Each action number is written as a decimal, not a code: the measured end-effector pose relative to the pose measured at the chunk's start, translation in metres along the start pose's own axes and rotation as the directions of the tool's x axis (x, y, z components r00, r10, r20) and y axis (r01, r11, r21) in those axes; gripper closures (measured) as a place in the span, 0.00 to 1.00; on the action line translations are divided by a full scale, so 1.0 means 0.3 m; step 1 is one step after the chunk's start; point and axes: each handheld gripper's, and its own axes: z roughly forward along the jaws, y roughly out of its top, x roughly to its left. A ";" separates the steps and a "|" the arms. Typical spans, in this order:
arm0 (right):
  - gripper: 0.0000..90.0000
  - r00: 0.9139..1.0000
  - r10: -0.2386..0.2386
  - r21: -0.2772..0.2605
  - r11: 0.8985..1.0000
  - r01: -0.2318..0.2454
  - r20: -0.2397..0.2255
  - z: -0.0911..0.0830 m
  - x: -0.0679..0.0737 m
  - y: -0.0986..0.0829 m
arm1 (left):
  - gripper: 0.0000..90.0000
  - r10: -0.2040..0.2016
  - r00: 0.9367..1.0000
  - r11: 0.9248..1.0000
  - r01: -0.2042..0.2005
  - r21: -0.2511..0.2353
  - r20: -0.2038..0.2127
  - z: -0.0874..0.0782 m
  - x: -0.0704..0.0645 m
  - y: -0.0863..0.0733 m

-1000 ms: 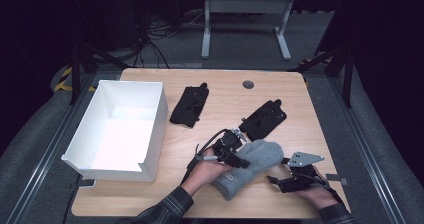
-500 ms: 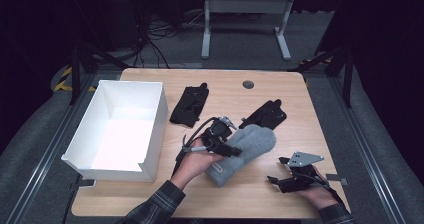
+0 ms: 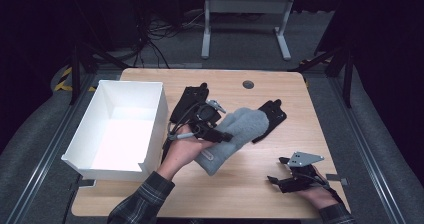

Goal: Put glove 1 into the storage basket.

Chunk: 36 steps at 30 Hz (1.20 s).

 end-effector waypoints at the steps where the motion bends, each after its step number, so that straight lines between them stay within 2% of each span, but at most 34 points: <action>1: 0.20 1.000 0.000 0.000 1.000 0.000 0.000 0.000 0.000 0.000 | 0.74 0.002 1.000 1.000 -0.002 -0.004 -0.001 -0.014 0.003 0.003; 3: 0.20 1.000 0.000 0.000 1.000 0.000 0.000 0.000 0.000 0.000 | 0.74 0.000 1.000 1.000 0.000 -0.009 -0.003 -0.029 0.006 0.005; 7: 0.20 1.000 0.000 0.000 1.000 0.000 0.000 0.000 0.000 0.000 | 0.74 -0.012 1.000 1.000 0.012 -0.027 -0.012 -0.094 0.020 0.011; 15: 0.20 1.000 0.001 0.000 1.000 -0.001 0.000 0.000 0.000 0.000 | 0.74 -0.033 0.997 0.998 0.029 -0.059 -0.065 -0.224 0.051 0.010; 19: 0.20 1.000 0.001 -0.001 1.000 -0.001 0.000 0.000 0.000 0.000 | 0.74 -0.058 0.994 0.994 0.049 -0.093 -0.091 -0.305 0.082 -0.006; 21: 0.20 1.000 0.001 -0.001 1.000 -0.001 -0.001 0.000 0.000 0.000 | 0.74 -0.063 0.993 0.994 0.053 -0.098 -0.098 -0.317 0.087 -0.010; 22: 0.20 1.000 0.000 0.001 1.000 0.000 -0.001 0.000 0.000 0.000 | 0.74 -0.078 0.990 0.992 0.066 -0.108 -0.114 -0.352 0.104 -0.021; 23: 0.20 1.000 0.000 0.001 1.000 0.000 -0.001 0.000 0.000 0.000 | 0.74 -0.078 0.990 0.992 0.066 -0.108 -0.114 -0.352 0.104 -0.021; 25: 0.20 1.000 0.000 0.000 1.000 0.000 -0.001 0.000 0.000 0.000 | 0.74 -0.105 0.986 0.988 0.089 -0.123 -0.127 -0.395 0.127 -0.042; 27: 0.20 1.000 0.001 0.000 1.000 -0.001 -0.001 0.000 0.000 0.000 | 0.74 -0.113 0.985 0.987 0.096 -0.128 -0.131 -0.408 0.134 -0.050; 32: 0.20 1.000 0.001 0.000 1.000 -0.001 0.000 0.000 0.001 0.000 | 0.74 -0.162 0.974 0.978 0.136 -0.160 -0.160 -0.486 0.171 -0.099; 33: 0.20 1.000 0.001 0.000 1.000 -0.001 0.001 0.000 0.000 0.000 | 0.74 -0.162 0.974 0.978 0.136 -0.160 -0.160 -0.486 0.171 -0.099; 36: 0.20 1.000 0.001 0.000 1.000 -0.001 0.001 0.000 0.001 0.000 | 0.74 -0.200 0.962 0.969 0.166 -0.184 -0.185 -0.541 0.200 -0.140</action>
